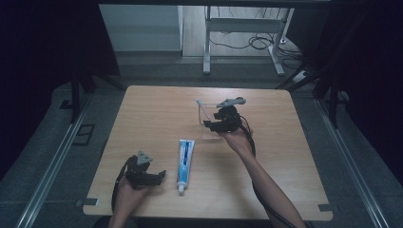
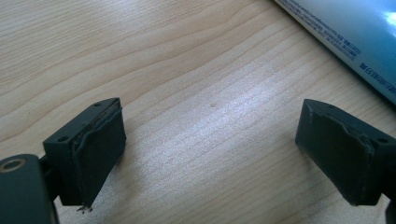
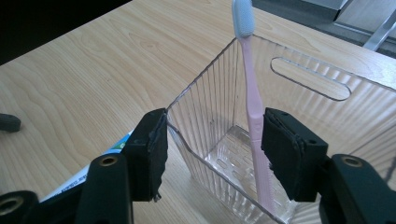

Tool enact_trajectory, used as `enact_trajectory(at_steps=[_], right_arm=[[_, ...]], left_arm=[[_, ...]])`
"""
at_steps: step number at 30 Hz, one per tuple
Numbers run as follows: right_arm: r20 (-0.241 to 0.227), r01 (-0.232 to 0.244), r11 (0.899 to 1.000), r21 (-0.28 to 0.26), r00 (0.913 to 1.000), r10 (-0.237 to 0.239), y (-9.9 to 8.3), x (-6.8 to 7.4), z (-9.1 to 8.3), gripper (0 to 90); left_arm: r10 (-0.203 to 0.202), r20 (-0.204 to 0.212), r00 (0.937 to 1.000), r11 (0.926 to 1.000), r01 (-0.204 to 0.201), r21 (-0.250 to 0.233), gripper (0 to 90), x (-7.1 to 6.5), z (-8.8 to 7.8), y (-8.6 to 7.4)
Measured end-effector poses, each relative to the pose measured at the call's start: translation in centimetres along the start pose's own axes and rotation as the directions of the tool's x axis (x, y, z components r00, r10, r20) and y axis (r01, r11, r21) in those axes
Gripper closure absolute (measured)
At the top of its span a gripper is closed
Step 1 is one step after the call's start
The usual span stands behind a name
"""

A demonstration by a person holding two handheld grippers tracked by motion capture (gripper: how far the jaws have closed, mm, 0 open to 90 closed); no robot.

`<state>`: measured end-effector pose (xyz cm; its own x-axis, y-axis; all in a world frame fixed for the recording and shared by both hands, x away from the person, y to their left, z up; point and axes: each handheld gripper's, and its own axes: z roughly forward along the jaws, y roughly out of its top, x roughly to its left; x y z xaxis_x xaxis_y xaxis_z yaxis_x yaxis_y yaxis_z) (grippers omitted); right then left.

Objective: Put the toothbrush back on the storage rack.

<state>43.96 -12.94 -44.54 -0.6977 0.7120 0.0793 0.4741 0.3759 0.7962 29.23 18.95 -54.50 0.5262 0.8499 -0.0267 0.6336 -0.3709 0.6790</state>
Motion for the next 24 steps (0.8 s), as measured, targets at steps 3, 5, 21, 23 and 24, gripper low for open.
enact_trajectory(at_steps=[3, 5, 21, 23, 24], right_arm=[[-0.009, 0.006, 1.000, -0.001, 0.9999, -0.006, -0.1, 0.0, -0.3, 38.2], [-0.012, 0.013, 1.000, 0.001, 0.9998, -0.013, -0.1, 0.0, -0.5, 37.0], [-0.028, 0.056, 0.998, 0.025, 0.9981, -0.055, -0.8, 0.4, -2.0, 23.9], [-0.027, 0.062, 0.998, 0.024, 0.9978, -0.061, -1.0, 0.4, -2.2, 22.4], [-0.029, 0.063, 0.998, 0.026, 0.9977, -0.062, -1.1, 0.4, -2.3, 21.7]], left_arm=[[0.000, -0.001, 1.0000, 1.0000, 0.000, 0.000, 8.5, 0.0, 0.0, 0.0], [0.000, -0.001, 1.0000, 1.0000, 0.000, 0.000, 8.5, 0.0, 0.0, 0.0], [0.000, -0.001, 1.0000, 1.0000, 0.000, 0.000, 8.5, 0.0, 0.0, 0.0], [0.000, -0.001, 1.0000, 1.0000, 0.000, 0.000, 8.5, 0.0, 0.0, 0.0], [0.000, -0.001, 1.0000, 1.0000, 0.000, 0.000, 8.5, 0.0, 0.0, 0.0]])
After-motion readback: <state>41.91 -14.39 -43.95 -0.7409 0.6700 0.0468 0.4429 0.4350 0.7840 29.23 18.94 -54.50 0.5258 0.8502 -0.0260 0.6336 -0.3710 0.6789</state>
